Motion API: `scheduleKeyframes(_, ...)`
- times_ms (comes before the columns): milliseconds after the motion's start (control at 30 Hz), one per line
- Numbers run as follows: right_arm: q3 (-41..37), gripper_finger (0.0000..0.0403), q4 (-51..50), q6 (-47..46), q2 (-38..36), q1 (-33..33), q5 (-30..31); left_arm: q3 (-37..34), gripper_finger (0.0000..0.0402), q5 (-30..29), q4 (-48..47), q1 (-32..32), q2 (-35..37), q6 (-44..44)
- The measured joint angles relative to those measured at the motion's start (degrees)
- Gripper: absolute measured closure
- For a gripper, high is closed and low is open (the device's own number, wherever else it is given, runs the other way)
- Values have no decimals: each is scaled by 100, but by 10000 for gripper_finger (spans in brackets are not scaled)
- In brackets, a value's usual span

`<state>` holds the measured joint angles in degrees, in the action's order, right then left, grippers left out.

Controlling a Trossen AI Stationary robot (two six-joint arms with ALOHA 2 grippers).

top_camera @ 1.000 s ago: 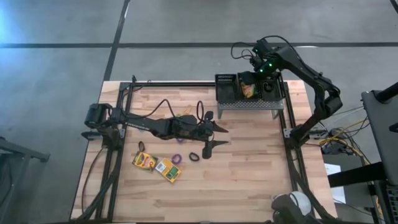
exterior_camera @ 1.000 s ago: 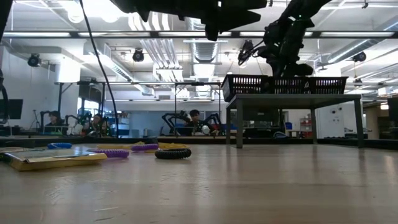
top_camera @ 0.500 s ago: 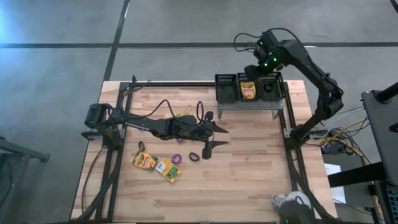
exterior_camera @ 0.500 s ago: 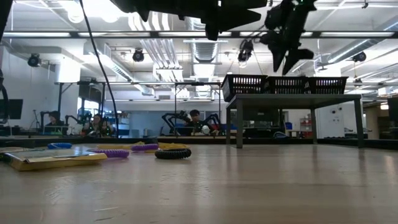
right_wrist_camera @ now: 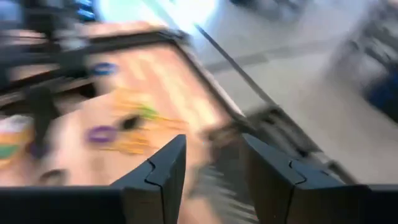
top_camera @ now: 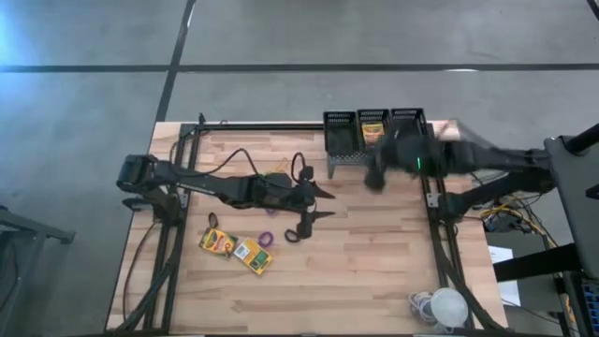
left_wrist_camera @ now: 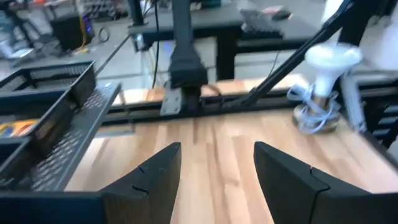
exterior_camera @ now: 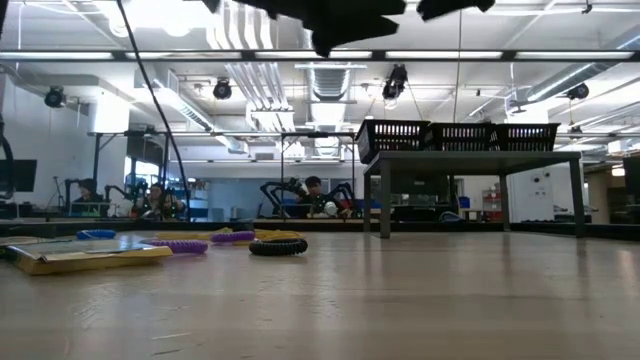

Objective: Pick & Place Office Desk Supplies
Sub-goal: Put the black rubber band into the left black basket on the shelf

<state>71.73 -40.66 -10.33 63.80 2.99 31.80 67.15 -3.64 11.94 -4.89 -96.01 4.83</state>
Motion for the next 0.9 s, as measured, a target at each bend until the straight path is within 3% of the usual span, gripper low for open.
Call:
scheduleKeyframes(167,-1451,272,2068,129,6,1803,487,-478,204,-804,-281,-325,478,61)
scheduleKeyframes(333,-2523,280,3843,304,611,2547,525,-1282,206,-1378,-201,-659,1024,-327)
scheduleKeyframes(467,-3069,282,5164,298,1313,2679,298,-2172,206,-1951,139,-1063,1273,-1125)
scheduleKeyframes(733,-3390,279,8392,447,3180,2456,93,-3748,206,-3781,946,-2007,1316,-3322)
scheduleKeyframes(800,-3271,281,8986,460,3687,2361,94,-4058,207,-4020,912,-2137,1304,-4099)
scheduleKeyframes(900,-2990,285,9338,603,4292,2228,99,-4354,207,-3884,712,-2242,1295,-5033)
